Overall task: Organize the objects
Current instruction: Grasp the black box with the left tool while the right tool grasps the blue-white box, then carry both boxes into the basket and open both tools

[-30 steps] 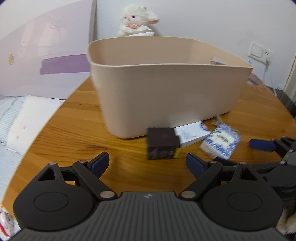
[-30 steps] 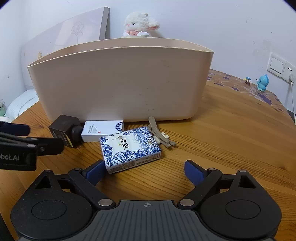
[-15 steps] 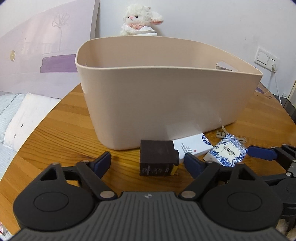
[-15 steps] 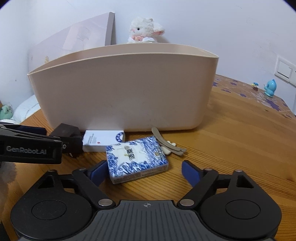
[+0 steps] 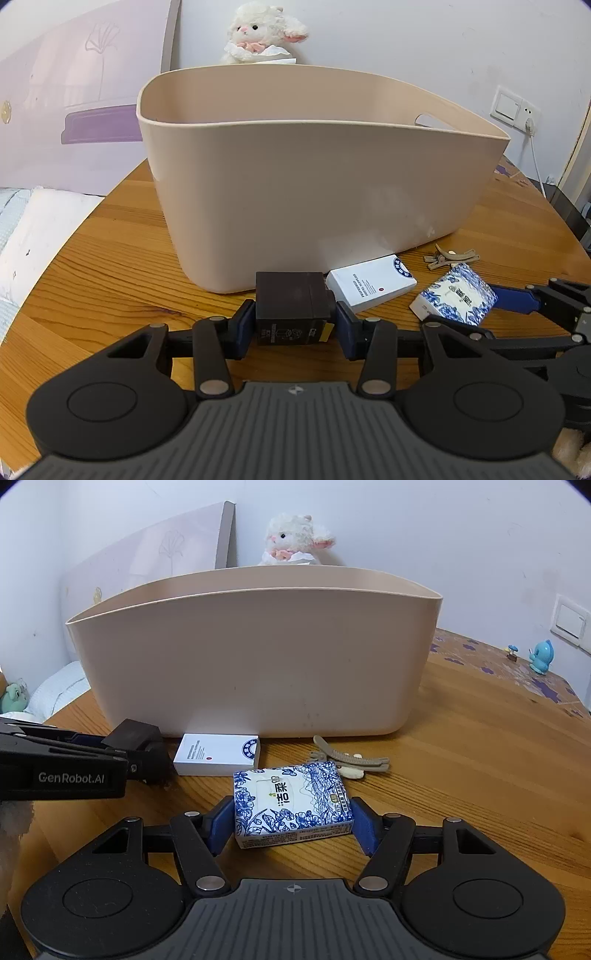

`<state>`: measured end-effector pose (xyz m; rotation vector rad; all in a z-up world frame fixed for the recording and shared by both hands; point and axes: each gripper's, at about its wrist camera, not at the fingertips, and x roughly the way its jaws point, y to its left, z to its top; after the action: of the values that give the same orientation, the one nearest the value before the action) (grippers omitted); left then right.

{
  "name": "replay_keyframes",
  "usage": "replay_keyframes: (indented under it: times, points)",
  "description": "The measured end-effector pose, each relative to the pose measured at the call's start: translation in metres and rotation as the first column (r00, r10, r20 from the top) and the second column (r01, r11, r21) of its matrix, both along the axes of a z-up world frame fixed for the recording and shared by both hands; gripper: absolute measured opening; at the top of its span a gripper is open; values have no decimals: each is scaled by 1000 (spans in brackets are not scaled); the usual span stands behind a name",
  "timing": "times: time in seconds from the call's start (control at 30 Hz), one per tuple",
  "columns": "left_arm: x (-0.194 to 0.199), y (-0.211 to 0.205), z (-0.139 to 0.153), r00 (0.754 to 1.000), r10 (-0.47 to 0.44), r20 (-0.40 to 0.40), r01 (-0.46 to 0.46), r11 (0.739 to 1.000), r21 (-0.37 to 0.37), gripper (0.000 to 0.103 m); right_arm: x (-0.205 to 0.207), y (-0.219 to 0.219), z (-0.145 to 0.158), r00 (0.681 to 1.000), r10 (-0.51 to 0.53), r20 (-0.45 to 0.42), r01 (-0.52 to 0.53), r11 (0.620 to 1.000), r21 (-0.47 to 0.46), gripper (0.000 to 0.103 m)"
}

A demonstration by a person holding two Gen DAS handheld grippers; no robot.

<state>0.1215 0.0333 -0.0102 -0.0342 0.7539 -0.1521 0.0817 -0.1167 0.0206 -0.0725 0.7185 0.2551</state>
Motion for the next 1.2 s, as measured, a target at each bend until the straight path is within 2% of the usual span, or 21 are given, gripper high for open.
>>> replay_keyframes:
  times: [0.3, 0.43, 0.63, 0.87, 1.0, 1.2]
  points:
    - [-11, 12, 7, 1000, 14, -9, -14, 999, -34, 46, -13, -2, 15, 1000, 9, 7, -9, 1000, 16, 62]
    - [-23, 17, 16, 1000, 10, 14, -9, 999, -31, 46, -24, -3, 27, 999, 19, 30, -20, 1000, 21, 62]
    - [-45, 21, 41, 997, 10, 74, -9, 1000, -17, 46, -34, -7, 54, 996, 23, 88, -26, 999, 35, 62]
    - [-61, 17, 79, 984, 0, 176, -5, 1000, 30, 46, -41, -10, 95, 979, 29, 202, -42, 998, 57, 62]
    - [-58, 14, 99, 974, -12, 228, 6, 1000, 30, 46, -34, -12, 120, 962, 18, 272, -40, 996, 77, 62]
    - [-30, 11, 123, 957, -2, 290, -7, 999, 31, 46, -1, -5, 142, 948, -15, 319, -27, 991, 129, 62]
